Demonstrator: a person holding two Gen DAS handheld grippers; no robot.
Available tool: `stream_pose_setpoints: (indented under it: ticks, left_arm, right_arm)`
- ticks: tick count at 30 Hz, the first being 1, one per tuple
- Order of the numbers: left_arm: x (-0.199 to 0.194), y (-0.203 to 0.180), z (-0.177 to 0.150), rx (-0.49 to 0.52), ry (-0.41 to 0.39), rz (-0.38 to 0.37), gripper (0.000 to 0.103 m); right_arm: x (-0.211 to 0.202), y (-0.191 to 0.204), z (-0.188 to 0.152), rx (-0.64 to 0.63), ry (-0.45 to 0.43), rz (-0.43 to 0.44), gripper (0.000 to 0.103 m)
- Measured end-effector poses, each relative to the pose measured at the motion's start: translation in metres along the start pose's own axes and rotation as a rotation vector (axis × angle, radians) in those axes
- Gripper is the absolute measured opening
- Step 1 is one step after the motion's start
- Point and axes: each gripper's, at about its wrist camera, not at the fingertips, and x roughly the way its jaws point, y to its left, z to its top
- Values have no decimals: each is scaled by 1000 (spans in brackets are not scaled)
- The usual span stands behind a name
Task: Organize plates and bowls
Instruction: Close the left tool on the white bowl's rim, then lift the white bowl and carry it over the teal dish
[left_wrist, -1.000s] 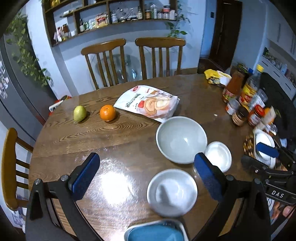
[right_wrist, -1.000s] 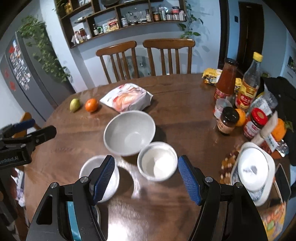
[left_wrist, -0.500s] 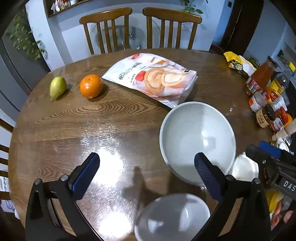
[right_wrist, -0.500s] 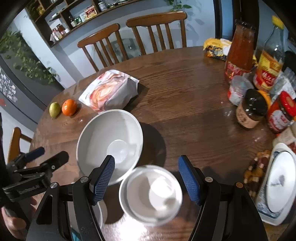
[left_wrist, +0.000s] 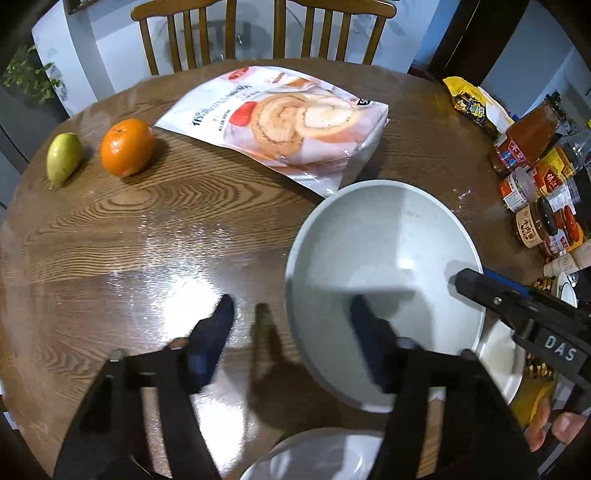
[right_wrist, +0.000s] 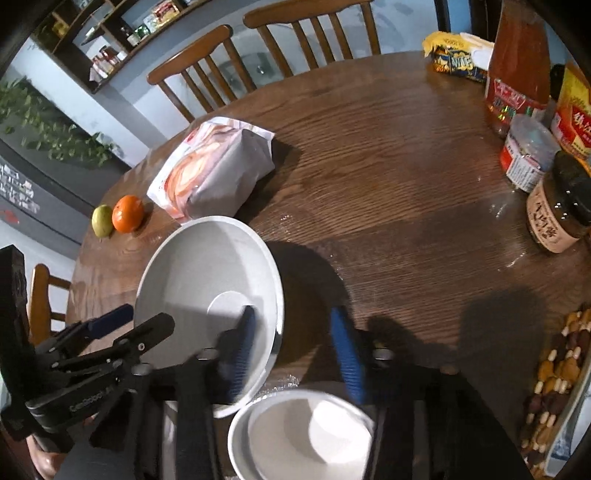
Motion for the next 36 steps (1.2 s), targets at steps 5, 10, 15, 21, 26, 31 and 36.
stream_pose_setpoints:
  ticks: [5, 10, 15, 21, 26, 31, 36]
  left_arm:
    - [10, 0, -1, -3, 33, -29, 22]
    - [11, -7, -4, 23, 31, -10, 15]
    - [-5, -5, -3, 18, -9, -8, 15]
    - [-54, -8, -14, 48, -119, 3, 17]
    - [-91, -13, -38, 72, -193, 7, 18]
    - [-118, -16, -67, 90, -242, 18, 19]
    - [-135, -9, -98, 78, -245, 10, 21]
  right_arm:
    - [7, 4, -1, -27, 20, 3, 17]
    - [7, 12, -2, -58, 10, -3, 9]
    - [-3, 17, -4, -53, -18, 4, 9]
    - [-49, 38, -15, -98, -122, 8, 9]
    - [-89, 52, -41, -115, -201, 14, 9]
    - [-114, 63, -75, -115, -247, 33, 9]
    - [-130, 73, -101, -122, -257, 56, 10]
